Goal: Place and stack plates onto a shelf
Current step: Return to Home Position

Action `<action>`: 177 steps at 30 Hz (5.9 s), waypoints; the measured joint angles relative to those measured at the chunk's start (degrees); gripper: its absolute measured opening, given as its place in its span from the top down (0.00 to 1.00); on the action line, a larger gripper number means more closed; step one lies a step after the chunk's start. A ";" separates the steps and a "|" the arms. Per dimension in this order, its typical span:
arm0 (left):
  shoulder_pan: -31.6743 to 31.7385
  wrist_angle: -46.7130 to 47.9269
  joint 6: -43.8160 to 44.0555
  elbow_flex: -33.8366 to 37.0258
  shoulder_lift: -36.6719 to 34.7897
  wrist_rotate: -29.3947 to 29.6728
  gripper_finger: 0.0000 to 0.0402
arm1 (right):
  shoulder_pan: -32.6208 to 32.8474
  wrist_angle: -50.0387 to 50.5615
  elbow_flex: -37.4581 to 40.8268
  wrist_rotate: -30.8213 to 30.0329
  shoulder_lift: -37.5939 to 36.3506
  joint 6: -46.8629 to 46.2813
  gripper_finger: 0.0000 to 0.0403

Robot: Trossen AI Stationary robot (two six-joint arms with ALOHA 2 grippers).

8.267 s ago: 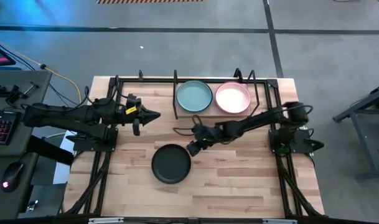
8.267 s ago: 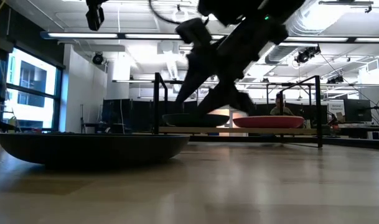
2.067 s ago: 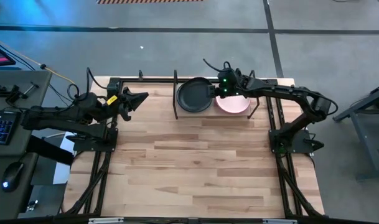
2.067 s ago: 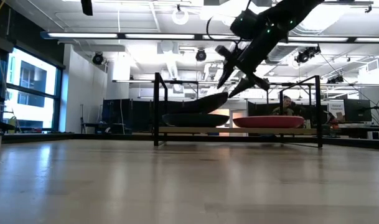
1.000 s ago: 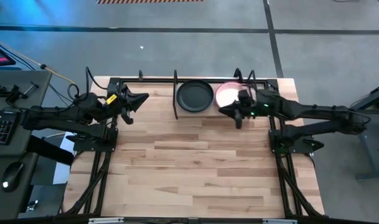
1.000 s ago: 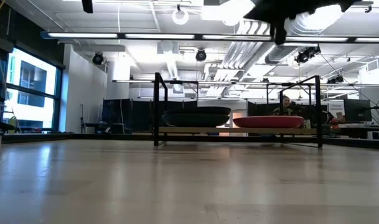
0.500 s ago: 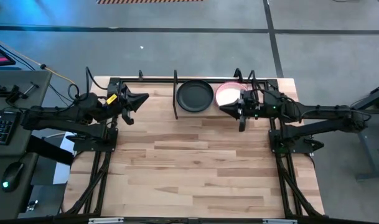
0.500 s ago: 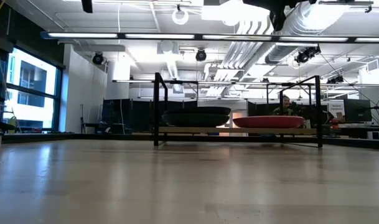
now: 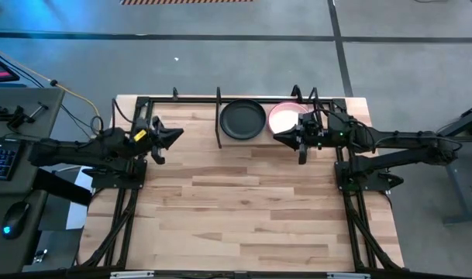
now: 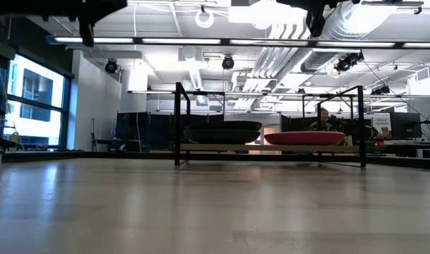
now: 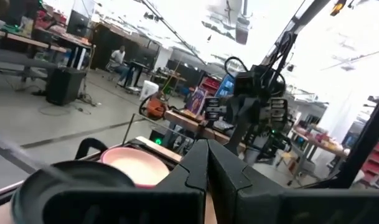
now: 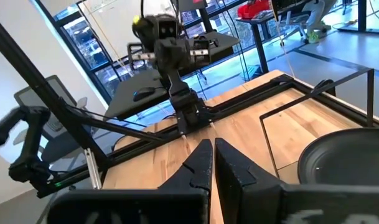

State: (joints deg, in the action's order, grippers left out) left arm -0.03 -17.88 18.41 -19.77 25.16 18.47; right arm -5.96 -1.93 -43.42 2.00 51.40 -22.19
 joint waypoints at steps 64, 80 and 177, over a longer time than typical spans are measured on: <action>7.93 16.36 5.03 19.08 -23.95 -11.75 1.00 | 5.55 -6.13 38.66 0.11 -51.47 1.70 1.00; 7.91 16.34 5.01 19.08 -23.60 -11.90 1.00 | 5.60 -3.00 42.86 -0.13 -51.12 7.27 1.00; -1.01 16.47 -6.58 19.10 -24.21 -12.32 1.00 | 7.08 1.31 42.75 -0.04 -50.97 -10.85 1.00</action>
State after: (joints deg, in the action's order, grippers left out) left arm -1.04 -1.41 11.84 -0.67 0.95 6.15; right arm 1.13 -0.62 -0.67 1.95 0.43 -33.04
